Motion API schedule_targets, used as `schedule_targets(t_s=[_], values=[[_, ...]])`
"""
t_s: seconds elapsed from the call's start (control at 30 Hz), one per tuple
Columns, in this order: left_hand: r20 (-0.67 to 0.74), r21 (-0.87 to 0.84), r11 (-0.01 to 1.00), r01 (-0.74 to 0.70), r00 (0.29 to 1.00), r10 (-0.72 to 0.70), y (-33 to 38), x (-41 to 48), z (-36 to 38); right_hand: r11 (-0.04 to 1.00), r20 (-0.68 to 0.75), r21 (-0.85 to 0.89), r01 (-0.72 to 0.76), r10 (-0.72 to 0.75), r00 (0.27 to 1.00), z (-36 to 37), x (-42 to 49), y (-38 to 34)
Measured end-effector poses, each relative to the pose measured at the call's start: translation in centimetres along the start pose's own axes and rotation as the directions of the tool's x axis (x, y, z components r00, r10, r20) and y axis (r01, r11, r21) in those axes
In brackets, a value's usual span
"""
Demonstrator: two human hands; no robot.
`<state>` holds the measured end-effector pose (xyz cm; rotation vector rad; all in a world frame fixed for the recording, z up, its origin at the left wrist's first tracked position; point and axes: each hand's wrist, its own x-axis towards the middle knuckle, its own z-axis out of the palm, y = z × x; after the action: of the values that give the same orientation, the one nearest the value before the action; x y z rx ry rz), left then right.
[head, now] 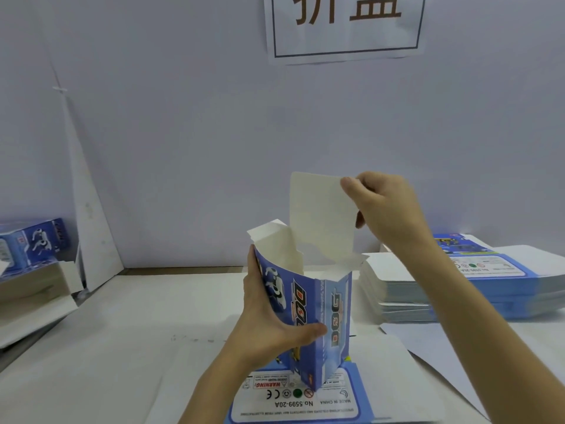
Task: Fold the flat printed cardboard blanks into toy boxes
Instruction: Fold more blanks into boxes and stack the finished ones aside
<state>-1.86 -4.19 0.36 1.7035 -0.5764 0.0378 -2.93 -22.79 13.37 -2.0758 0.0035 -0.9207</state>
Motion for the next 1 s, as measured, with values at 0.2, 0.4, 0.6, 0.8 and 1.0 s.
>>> schedule_targets(t_s=[0.2,0.4,0.6,0.8,1.0], values=[[0.017,-0.01,0.999,-0.034,0.999,0.035,-0.4,0.1,-0.1,0.751,0.17,0.345,-0.563,0.54,0.825,-0.2,0.3,4.4],[-0.014,0.005,0.998,-0.062,0.998,0.063,-0.1,0.0,0.0,0.307,0.712,0.159,-0.938,0.623,0.324,1.4,-5.4,8.9],[0.008,-0.01,0.999,-0.038,0.999,0.038,0.1,-0.3,0.0,0.608,0.365,0.348,-0.714,0.614,0.7,0.6,-2.9,7.1],[0.011,-0.012,1.0,-0.005,1.0,0.005,0.2,-0.3,0.0,0.845,0.201,0.369,-0.388,0.336,0.92,0.5,-0.5,3.4],[-0.004,0.006,1.0,0.004,1.0,-0.003,0.2,-0.2,0.1,0.968,0.113,0.231,-0.098,0.073,0.991,0.8,0.4,2.5]])
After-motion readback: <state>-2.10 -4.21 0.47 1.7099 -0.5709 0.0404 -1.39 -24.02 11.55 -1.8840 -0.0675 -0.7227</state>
